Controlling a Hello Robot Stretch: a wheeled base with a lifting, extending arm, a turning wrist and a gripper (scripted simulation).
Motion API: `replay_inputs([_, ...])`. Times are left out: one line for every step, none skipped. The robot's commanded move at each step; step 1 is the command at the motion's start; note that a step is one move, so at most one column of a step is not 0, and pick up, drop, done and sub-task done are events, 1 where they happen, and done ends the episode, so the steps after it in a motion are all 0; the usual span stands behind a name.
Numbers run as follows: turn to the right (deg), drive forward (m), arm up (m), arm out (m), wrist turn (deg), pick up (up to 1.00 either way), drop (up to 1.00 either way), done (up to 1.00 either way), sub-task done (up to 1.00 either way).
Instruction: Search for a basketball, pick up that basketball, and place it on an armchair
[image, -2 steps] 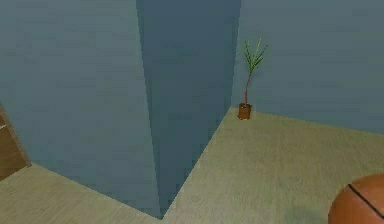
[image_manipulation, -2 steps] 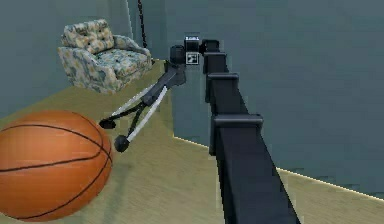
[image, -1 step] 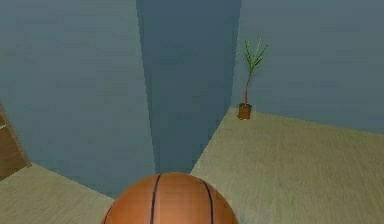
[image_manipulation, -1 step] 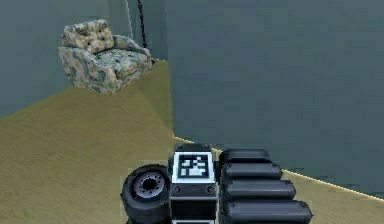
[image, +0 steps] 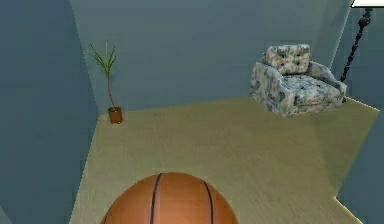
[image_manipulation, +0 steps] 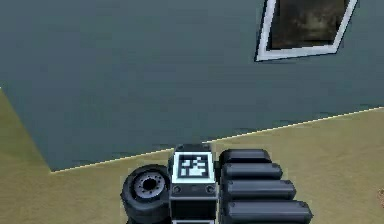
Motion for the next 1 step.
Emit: replay_inputs([0.0, 0.65, 0.0, 0.0, 0.0, 0.0, 0.0, 0.0, 0.0])
